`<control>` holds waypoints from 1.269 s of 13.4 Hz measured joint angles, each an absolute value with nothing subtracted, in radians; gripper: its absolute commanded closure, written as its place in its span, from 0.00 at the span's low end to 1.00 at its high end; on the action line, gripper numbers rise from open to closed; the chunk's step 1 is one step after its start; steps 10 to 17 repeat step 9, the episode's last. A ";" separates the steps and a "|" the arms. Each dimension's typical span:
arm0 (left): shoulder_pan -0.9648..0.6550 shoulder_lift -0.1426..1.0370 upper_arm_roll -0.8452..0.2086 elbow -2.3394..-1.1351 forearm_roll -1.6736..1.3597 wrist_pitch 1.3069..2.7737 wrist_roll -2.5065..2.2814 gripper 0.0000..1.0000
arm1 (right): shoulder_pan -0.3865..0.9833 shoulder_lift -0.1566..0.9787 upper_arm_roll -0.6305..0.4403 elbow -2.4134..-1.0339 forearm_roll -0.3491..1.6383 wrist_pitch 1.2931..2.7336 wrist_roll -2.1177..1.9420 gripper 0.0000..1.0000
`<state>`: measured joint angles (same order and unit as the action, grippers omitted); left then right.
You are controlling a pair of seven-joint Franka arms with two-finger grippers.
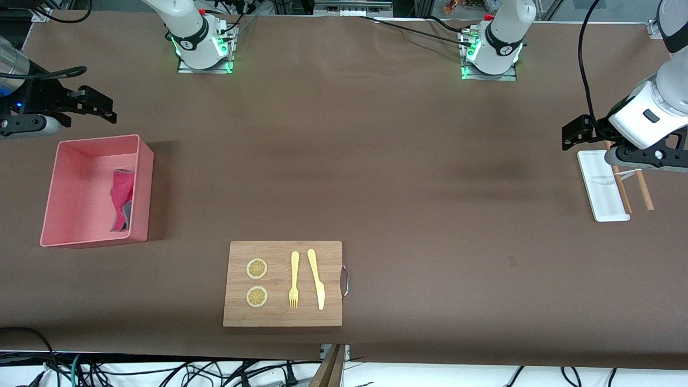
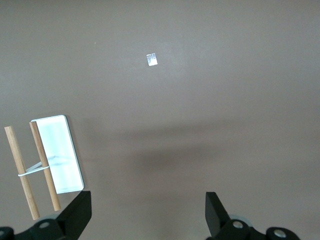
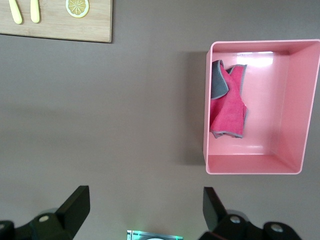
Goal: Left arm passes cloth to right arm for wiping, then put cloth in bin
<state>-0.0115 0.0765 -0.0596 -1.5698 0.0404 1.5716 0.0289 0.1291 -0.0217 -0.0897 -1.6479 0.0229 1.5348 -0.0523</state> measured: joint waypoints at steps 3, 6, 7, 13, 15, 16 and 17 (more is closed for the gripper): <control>-0.011 0.076 -0.060 -1.570 0.040 1.572 0.029 0.00 | 0.129 -0.022 -0.090 -1.638 0.023 1.535 -0.052 0.00; -0.011 0.076 -0.060 -1.570 0.040 1.572 0.029 0.00 | 0.131 -0.022 -0.086 -1.636 0.023 1.535 -0.052 0.00; -0.011 0.076 -0.060 -1.570 0.040 1.572 0.029 0.00 | 0.132 -0.022 -0.084 -1.636 0.020 1.535 -0.052 0.00; -0.011 0.076 -0.060 -1.570 0.040 1.572 0.029 0.00 | 0.132 -0.020 -0.082 -1.636 0.012 1.535 -0.052 0.00; -0.011 0.076 -0.060 -1.570 0.040 1.572 0.029 0.00 | 0.132 -0.020 -0.082 -1.636 0.012 1.535 -0.052 0.00; -0.011 0.076 -0.060 -1.570 0.040 1.572 0.029 0.00 | 0.132 -0.020 -0.082 -1.636 0.012 1.535 -0.052 0.00; -0.011 0.076 -0.060 -1.570 0.040 1.572 0.029 0.00 | 0.132 -0.020 -0.082 -1.636 0.012 1.535 -0.052 0.00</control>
